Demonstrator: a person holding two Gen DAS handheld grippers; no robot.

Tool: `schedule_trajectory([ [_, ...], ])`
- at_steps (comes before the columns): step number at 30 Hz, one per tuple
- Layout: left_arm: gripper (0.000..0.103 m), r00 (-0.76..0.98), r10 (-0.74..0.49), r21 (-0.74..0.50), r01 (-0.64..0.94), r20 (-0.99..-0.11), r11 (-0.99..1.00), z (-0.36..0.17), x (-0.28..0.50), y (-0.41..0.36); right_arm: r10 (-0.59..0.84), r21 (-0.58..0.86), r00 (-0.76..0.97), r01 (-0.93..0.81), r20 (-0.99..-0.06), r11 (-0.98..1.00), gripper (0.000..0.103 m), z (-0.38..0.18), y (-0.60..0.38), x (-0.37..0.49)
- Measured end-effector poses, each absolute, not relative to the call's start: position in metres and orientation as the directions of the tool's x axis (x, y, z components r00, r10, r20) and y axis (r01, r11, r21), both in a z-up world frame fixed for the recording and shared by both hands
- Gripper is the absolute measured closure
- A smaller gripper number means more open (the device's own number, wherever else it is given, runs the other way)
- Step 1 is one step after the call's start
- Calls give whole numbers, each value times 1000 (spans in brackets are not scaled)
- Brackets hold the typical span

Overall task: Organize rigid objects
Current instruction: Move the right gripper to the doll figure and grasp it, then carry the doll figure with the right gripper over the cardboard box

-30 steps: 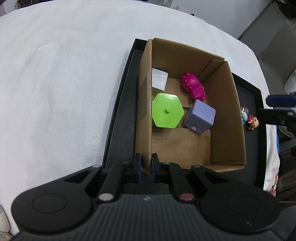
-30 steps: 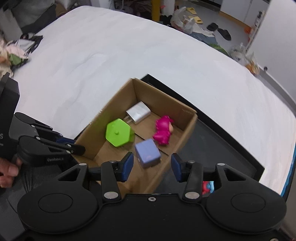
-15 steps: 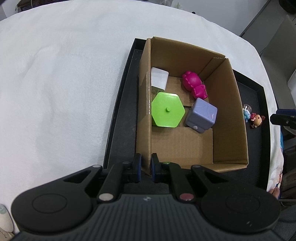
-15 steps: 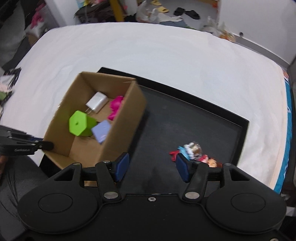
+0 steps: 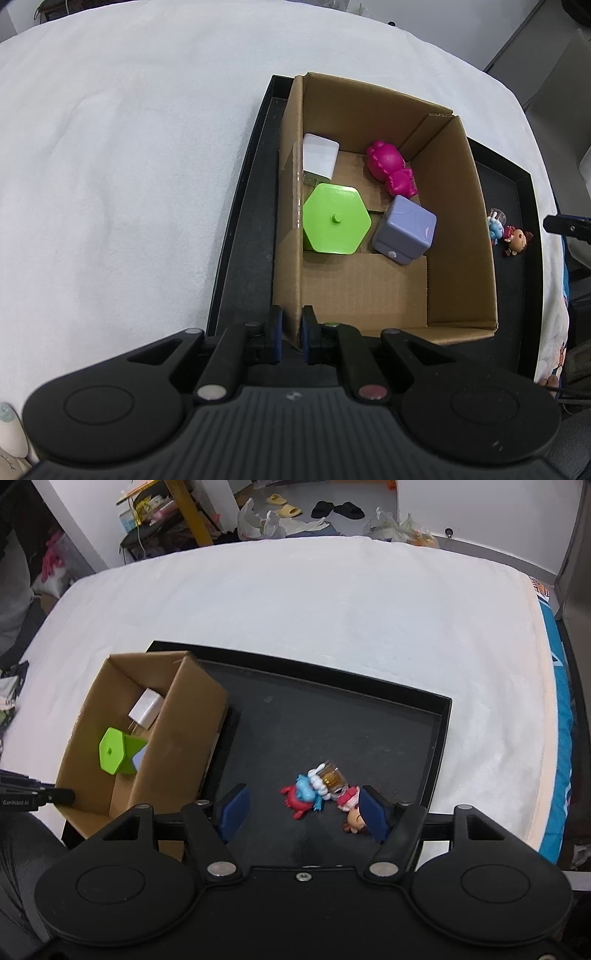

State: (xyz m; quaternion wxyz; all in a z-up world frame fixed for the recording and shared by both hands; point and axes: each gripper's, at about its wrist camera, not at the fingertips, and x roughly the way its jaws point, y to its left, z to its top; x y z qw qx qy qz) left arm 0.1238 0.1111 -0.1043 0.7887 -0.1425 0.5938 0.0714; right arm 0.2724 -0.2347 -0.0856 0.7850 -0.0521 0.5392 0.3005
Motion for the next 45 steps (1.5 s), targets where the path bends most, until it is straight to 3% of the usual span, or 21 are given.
schedule_trajectory([
  [22, 94, 275, -35, -120, -301, -961, 946, -102, 126, 109, 336, 106, 302, -584, -892, 805, 40, -149, -240, 292],
  [25, 94, 277, -36, -122, -302, -960, 945, -101, 125, 109, 282, 55, 288, -603, -915, 796, 48, -162, -235, 289],
  [26, 94, 279, -37, -124, -303, -960, 945, -101, 125, 109, 270, 52, 272, -608, -924, 793, 63, -167, -234, 288],
  [27, 94, 278, -37, -124, -303, -960, 945, -101, 125, 109, 259, 45, 268, -609, -928, 792, 64, -170, -234, 287],
  [45, 94, 296, -35, -126, -293, -954, 948, -98, 122, 110, 433, 180, 311, -597, -846, 782, 65, -100, -245, 261],
])
